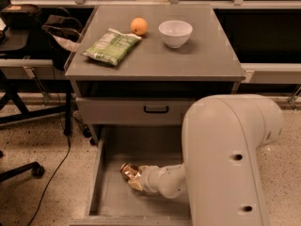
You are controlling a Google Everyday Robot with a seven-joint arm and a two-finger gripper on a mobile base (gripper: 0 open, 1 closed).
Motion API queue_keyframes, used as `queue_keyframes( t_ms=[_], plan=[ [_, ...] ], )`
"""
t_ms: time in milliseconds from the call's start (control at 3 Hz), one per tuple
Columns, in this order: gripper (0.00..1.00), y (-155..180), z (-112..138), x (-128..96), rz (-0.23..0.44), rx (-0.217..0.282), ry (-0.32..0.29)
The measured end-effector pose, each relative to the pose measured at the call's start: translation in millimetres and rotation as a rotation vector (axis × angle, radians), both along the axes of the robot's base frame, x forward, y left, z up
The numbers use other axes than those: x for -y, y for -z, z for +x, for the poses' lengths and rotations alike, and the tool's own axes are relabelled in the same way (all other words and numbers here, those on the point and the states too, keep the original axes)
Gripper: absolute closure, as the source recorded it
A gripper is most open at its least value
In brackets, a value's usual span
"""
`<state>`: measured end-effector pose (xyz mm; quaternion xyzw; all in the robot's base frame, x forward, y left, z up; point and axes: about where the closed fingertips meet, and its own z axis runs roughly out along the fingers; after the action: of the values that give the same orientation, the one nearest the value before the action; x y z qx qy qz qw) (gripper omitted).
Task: Pick orange can from middle drawer and place on counter
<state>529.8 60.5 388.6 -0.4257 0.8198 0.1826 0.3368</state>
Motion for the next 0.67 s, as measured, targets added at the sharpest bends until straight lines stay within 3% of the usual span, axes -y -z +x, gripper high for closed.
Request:
queue_keyframes(
  t_ms=[333, 667],
  plan=[
    [1.00, -30.6, -8.8, -4.6, 0.040, 0.007, -0.057],
    [1.00, -59.7, -25.4, -10.4, 0.125, -0.023, -0.057]
  ],
)
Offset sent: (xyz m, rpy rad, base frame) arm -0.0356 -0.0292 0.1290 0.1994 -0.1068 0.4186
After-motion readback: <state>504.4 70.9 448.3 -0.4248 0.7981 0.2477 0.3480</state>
